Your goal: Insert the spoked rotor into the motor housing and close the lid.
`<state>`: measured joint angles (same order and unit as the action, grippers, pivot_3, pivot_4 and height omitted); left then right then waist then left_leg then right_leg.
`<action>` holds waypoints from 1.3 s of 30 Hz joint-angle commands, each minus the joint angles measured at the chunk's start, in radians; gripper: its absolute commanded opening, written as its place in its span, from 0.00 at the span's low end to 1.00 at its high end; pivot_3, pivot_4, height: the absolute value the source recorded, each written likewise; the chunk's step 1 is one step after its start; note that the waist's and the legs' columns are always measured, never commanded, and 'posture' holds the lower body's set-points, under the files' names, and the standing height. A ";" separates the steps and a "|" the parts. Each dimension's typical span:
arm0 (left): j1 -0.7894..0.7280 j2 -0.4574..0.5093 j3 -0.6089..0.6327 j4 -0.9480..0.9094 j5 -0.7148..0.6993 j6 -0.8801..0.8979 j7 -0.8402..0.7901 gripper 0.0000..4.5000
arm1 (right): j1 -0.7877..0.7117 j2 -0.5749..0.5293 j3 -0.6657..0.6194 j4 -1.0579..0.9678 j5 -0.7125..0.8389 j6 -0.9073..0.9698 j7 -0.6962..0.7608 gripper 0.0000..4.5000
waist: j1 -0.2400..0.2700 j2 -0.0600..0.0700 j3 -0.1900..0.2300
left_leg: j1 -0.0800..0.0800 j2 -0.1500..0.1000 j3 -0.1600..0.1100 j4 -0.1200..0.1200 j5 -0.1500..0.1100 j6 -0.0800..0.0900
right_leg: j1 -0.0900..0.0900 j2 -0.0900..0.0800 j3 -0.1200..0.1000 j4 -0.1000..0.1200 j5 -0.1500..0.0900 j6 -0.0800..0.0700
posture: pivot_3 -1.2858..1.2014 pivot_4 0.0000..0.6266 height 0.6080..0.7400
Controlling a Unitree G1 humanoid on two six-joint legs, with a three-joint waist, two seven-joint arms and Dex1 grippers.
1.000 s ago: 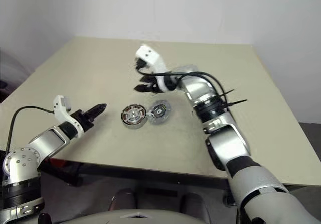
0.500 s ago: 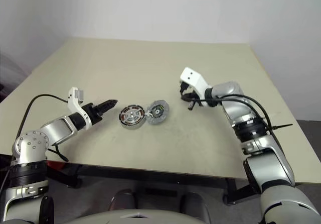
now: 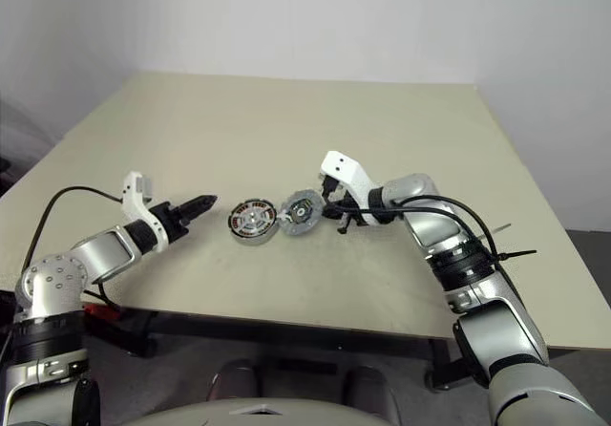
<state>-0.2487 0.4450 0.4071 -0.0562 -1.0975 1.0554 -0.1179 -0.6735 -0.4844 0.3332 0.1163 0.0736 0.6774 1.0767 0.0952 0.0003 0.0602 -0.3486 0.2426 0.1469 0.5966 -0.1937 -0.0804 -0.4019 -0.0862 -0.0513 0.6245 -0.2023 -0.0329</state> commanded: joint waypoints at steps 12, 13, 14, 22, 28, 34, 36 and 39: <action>0.011 0.010 0.067 -0.060 -0.008 -0.005 0.023 0.53 | -0.161 0.139 -0.021 -0.067 0.143 0.119 -0.034 0.00 | 0.000 0.000 0.000 | 0.000 0.000 0.000 0.000 0.000 0.000 | 0.000 0.000 0.000 0.000 0.000 0.000 | 0.52 0.00 1.00; 0.011 0.010 0.067 -0.062 -0.008 -0.005 0.025 0.53 | -0.164 0.152 -0.017 -0.057 0.141 0.116 -0.043 0.00 | 0.000 0.000 0.000 | 0.000 0.000 0.000 0.000 0.000 0.000 | 0.000 0.000 0.000 0.000 0.000 0.000 | 0.52 0.00 1.00; 0.012 0.009 0.068 -0.064 -0.009 -0.005 0.027 0.53 | -0.168 0.172 -0.013 -0.042 0.136 0.111 -0.058 0.00 | 0.000 0.000 0.000 | 0.000 0.000 0.000 0.000 0.000 0.000 | 0.000 0.000 0.000 0.000 0.000 0.000 | 0.52 0.00 1.00; 0.019 0.014 0.084 -0.078 -0.015 -0.002 0.038 0.53 | -0.153 0.272 0.005 0.038 0.120 0.090 -0.139 0.00 | -0.001 0.000 0.000 | 0.000 0.000 0.000 0.000 0.000 -0.001 | 0.000 0.000 0.000 0.000 0.000 0.000 | 0.52 0.00 1.00; 0.022 0.016 0.095 -0.081 -0.015 -0.002 0.043 0.53 | -0.129 0.348 0.006 0.216 0.083 0.017 -0.225 0.00 | -0.001 0.000 0.000 | 0.001 0.000 0.000 -0.001 0.000 -0.001 | 0.000 0.000 0.000 0.000 0.000 0.000 | 0.52 0.00 1.00; 0.023 0.016 0.097 -0.084 -0.015 -0.002 0.046 0.53 | -0.108 0.383 0.002 0.316 0.067 -0.024 -0.257 0.00 | -0.002 -0.001 -0.001 | 0.001 0.000 0.000 -0.001 0.000 -0.001 | 0.001 0.000 0.000 0.000 0.000 0.000 | 0.52 0.00 1.00; 0.025 0.018 0.099 -0.085 -0.015 -0.001 0.047 0.53 | -0.105 0.383 0.001 0.332 0.060 -0.033 -0.263 0.00 | -0.002 -0.001 -0.001 | 0.001 0.000 0.000 -0.001 0.000 -0.001 | 0.001 0.000 0.000 0.000 0.000 0.000 | 0.52 0.00 1.00; 0.027 0.022 0.102 -0.083 -0.015 -0.001 0.044 0.53 | -0.105 0.382 -0.005 0.343 0.056 -0.047 -0.273 0.00 | -0.002 -0.001 -0.001 | 0.002 0.000 0.000 -0.001 0.000 0.000 | 0.001 0.000 0.000 0.000 0.000 0.000 | 0.52 0.00 1.00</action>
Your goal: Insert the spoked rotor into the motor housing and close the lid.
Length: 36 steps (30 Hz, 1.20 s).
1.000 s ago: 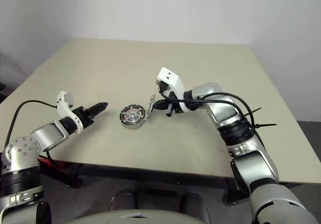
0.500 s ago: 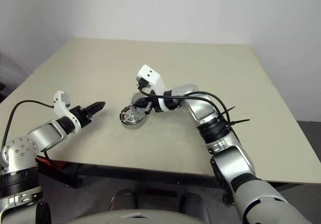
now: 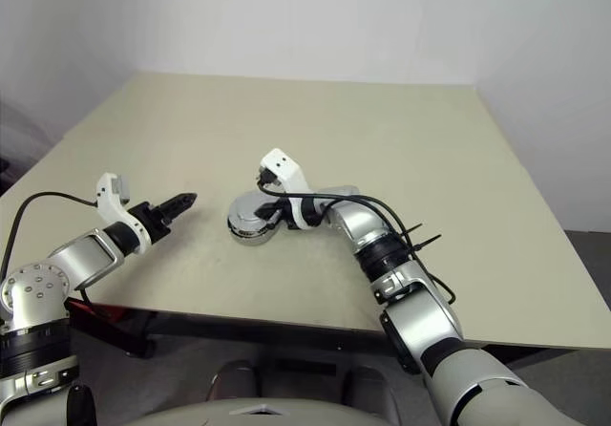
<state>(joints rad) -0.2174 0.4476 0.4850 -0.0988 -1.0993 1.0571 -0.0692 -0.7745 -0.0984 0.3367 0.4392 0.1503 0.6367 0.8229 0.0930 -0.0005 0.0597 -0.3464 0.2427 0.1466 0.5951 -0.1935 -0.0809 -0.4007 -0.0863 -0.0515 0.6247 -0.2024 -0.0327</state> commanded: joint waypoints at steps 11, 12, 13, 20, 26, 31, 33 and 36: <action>-0.010 0.023 0.013 -0.032 0.004 -0.008 -0.016 0.53 | -0.002 -0.022 -0.079 -0.097 0.077 -0.127 0.097 0.00 | 0.001 0.000 0.000 | -0.001 0.000 0.000 0.000 0.000 0.000 | 0.000 0.000 0.000 -0.001 0.000 0.000 | 0.52 0.00 1.00; -0.010 0.024 0.012 -0.030 0.006 -0.008 -0.018 0.53 | -0.006 -0.017 -0.091 -0.098 0.096 -0.120 0.110 0.00 | 0.000 0.000 0.000 | -0.001 0.000 0.000 0.000 0.000 0.000 | -0.001 0.000 0.000 -0.001 0.000 0.000 | 0.52 0.00 1.00; -0.013 0.025 0.011 -0.026 0.007 -0.008 -0.020 0.53 | -0.009 -0.010 -0.104 -0.093 0.107 -0.127 0.114 0.00 | 0.000 0.000 0.000 | -0.001 0.000 0.000 0.000 0.000 0.000 | -0.001 0.000 0.000 -0.001 0.000 0.000 | 0.52 0.00 1.00; -0.029 0.037 0.008 -0.013 0.011 0.004 -0.025 0.53 | 0.003 -0.006 -0.077 0.057 0.031 -0.345 0.151 0.42 | 0.001 0.000 0.000 | -0.001 0.000 0.000 0.000 -0.001 0.001 | -0.001 0.000 0.000 0.000 0.000 0.000 | 0.52 0.00 1.00; -0.028 0.047 0.010 -0.017 0.009 0.014 -0.026 0.53 | -0.011 0.018 -0.079 0.144 -0.009 -0.437 0.136 0.89 | -0.001 0.000 0.000 | -0.002 0.000 0.000 0.000 -0.001 0.001 | -0.001 0.000 0.000 -0.001 0.000 0.000 | 0.52 0.00 1.00; -0.026 0.051 0.013 -0.021 0.009 0.021 -0.025 0.53 | -0.012 0.025 -0.054 0.175 -0.060 -0.492 0.120 0.99 | -0.001 0.000 0.000 | -0.002 0.000 0.000 0.000 0.000 0.001 | -0.001 0.000 -0.001 -0.001 0.000 0.000 | 0.52 0.00 1.00; -0.025 0.054 0.014 -0.021 0.009 0.022 -0.023 0.53 | -0.013 0.031 -0.056 0.181 -0.064 -0.493 0.116 0.99 | -0.001 0.000 0.000 | -0.002 0.000 0.000 0.000 -0.001 0.001 | -0.001 0.000 -0.001 -0.001 0.000 0.000 | 0.52 0.00 1.00; -0.026 0.057 0.015 -0.019 0.008 0.021 -0.023 0.53 | -0.016 0.039 -0.058 0.198 -0.075 -0.501 0.105 0.99 | -0.001 0.000 0.000 | -0.002 0.000 0.000 0.000 -0.001 0.001 | -0.001 0.000 -0.001 -0.001 0.000 0.000 | 0.52 0.00 1.00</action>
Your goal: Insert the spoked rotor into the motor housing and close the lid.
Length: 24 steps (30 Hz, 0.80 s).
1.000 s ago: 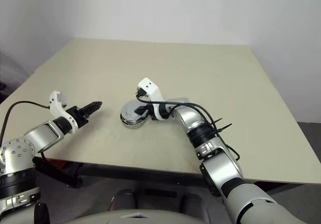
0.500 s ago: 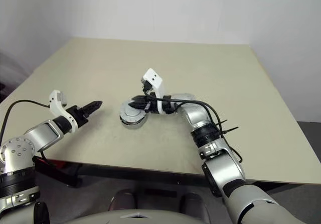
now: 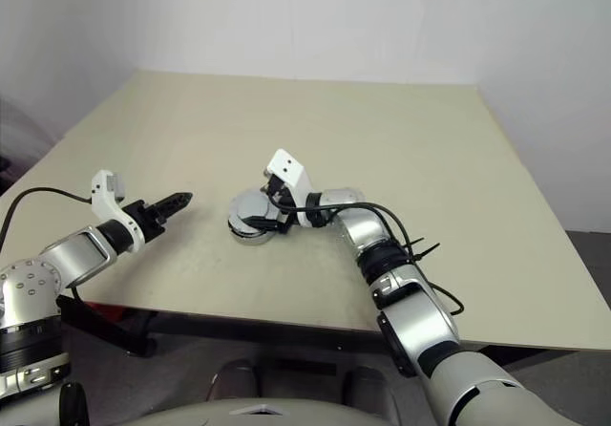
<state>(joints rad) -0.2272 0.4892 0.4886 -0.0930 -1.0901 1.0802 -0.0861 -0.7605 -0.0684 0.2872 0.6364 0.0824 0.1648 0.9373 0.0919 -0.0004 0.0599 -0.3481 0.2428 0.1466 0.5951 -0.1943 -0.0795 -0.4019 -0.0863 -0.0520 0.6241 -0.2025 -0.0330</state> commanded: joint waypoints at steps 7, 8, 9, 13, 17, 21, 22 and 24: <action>-0.014 0.018 0.015 -0.032 -0.004 0.001 -0.002 0.53 | -0.047 0.045 -0.024 0.086 -0.025 -0.058 -0.060 0.99 | -0.001 0.000 0.000 | 0.000 0.000 0.000 0.000 0.000 0.000 | 0.000 0.000 0.000 0.000 0.000 0.000 | 0.52 0.00 1.00; -0.014 0.018 0.015 -0.032 -0.005 0.002 -0.002 0.53 | -0.051 0.051 -0.024 0.099 -0.028 -0.064 -0.067 0.99 | -0.002 0.000 0.000 | 0.000 0.000 0.000 0.000 0.000 0.000 | 0.000 0.000 0.000 0.000 0.000 0.000 | 0.52 0.00 1.00; -0.014 0.019 0.016 -0.033 -0.005 0.002 -0.001 0.53 | -0.054 0.056 -0.025 0.112 -0.030 -0.070 -0.073 0.99 | -0.002 0.000 0.000 | 0.000 0.000 0.000 0.000 0.000 0.000 | 0.000 0.000 0.000 0.000 0.000 0.000 | 0.52 0.00 1.00; -0.016 0.022 0.017 -0.033 -0.005 0.005 0.000 0.53 | -0.062 0.072 -0.024 0.150 -0.042 -0.095 -0.094 0.99 | -0.005 0.000 0.000 | 0.000 0.000 0.000 0.000 0.000 0.000 | 0.000 0.000 0.000 0.000 0.000 0.000 | 0.52 0.00 1.00; -0.014 0.027 0.021 -0.034 -0.007 0.006 0.003 0.53 | -0.063 0.079 -0.026 0.162 -0.049 -0.108 -0.102 0.99 | -0.008 0.000 0.000 | 0.000 0.000 0.000 0.000 0.000 0.000 | 0.000 0.000 0.000 0.000 0.000 0.000 | 0.52 0.00 1.00; -0.010 0.031 0.028 -0.031 -0.004 0.006 0.002 0.53 | -0.062 0.074 -0.029 0.162 -0.047 -0.113 -0.092 0.78 | -0.012 0.000 0.000 | 0.000 0.000 0.000 0.000 0.000 0.000 | 0.000 0.000 0.000 0.000 0.000 0.000 | 0.52 0.00 1.00; -0.009 0.031 0.029 -0.031 -0.003 0.005 0.001 0.53 | -0.062 0.072 -0.029 0.161 -0.047 -0.114 -0.088 0.72 | -0.013 0.000 0.000 | 0.000 0.000 0.000 0.000 0.000 0.000 | 0.000 0.000 0.000 0.000 0.000 0.000 | 0.52 0.00 1.00; -0.010 0.031 0.036 -0.028 -0.002 0.001 0.003 0.53 | -0.063 0.067 -0.029 0.157 -0.046 -0.113 -0.080 0.71 | -0.013 0.000 0.000 | 0.000 0.000 0.000 0.000 0.000 0.000 | 0.000 0.000 0.000 0.000 0.000 0.000 | 0.52 0.00 1.00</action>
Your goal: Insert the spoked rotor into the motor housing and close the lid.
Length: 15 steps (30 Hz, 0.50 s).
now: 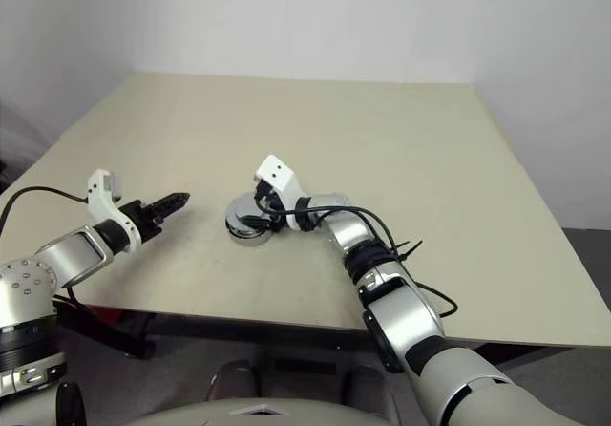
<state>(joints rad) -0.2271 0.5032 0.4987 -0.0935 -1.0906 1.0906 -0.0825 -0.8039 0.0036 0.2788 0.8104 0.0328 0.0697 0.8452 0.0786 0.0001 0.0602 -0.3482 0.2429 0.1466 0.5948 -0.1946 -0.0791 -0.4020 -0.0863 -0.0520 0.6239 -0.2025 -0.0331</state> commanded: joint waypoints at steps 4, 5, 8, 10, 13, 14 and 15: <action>-0.012 0.020 0.031 -0.019 0.005 -0.013 -0.004 0.53 | -0.026 -0.009 -0.029 -0.028 0.021 0.005 0.045 0.71 | 0.000 0.000 0.000 | 0.000 0.000 0.000 0.000 0.000 0.000 | 0.000 0.000 0.000 0.000 0.000 0.000 | 0.52 0.00 1.00; -0.011 0.020 0.030 -0.019 0.007 -0.013 -0.005 0.53 | -0.026 -0.010 -0.029 -0.030 0.021 0.006 0.048 0.71 | 0.000 0.000 0.000 | 0.000 0.000 0.000 0.000 0.000 0.000 | 0.000 0.000 0.000 0.000 0.000 0.000 | 0.52 0.00 1.00; -0.009 0.018 0.028 -0.019 0.010 -0.013 -0.007 0.53 | -0.020 -0.013 -0.029 -0.048 0.030 0.014 0.077 0.71 | 0.000 0.000 0.000 | -0.001 0.000 0.000 0.000 0.000 0.001 | 0.000 0.000 0.000 -0.001 0.000 0.000 | 0.52 0.00 1.00; -0.011 0.016 0.026 -0.019 0.012 -0.012 -0.007 0.53 | -0.014 -0.016 -0.028 -0.059 0.033 0.024 0.092 0.71 | 0.000 0.000 0.000 | -0.001 0.000 0.000 0.000 0.000 0.001 | 0.000 0.000 0.000 -0.001 0.000 0.000 | 0.52 0.00 1.00; -0.012 0.014 0.025 -0.019 0.016 -0.011 -0.009 0.53 | -0.007 -0.018 -0.023 -0.056 0.025 0.022 0.096 0.71 | 0.000 0.000 0.000 | -0.001 0.000 0.000 0.000 -0.001 0.001 | 0.000 0.000 0.000 -0.001 0.000 0.000 | 0.52 0.00 1.00; -0.012 0.013 0.025 -0.019 0.017 -0.011 -0.009 0.53 | -0.005 -0.017 -0.022 -0.055 0.024 0.020 0.097 0.71 | 0.000 0.000 0.000 | -0.001 0.000 0.000 0.000 -0.001 0.001 | 0.000 0.000 0.000 -0.001 0.000 0.000 | 0.52 0.00 1.00; -0.012 0.013 0.024 -0.019 0.018 -0.010 -0.009 0.53 | -0.004 -0.016 -0.022 -0.055 0.024 0.020 0.098 0.71 | 0.000 0.000 0.000 | -0.001 0.000 0.000 0.000 -0.001 0.001 | 0.000 0.000 0.000 -0.001 0.000 0.000 | 0.52 0.00 1.00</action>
<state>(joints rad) -0.2271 0.5068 0.5119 -0.0930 -1.0739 1.0901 -0.0837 -0.8052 -0.0143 0.2747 0.7911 0.0428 0.0970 0.9352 0.0783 0.0002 0.0603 -0.3488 0.2428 0.1466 0.5947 -0.1952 -0.0781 -0.4021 -0.0863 -0.0521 0.6231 -0.2026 -0.0331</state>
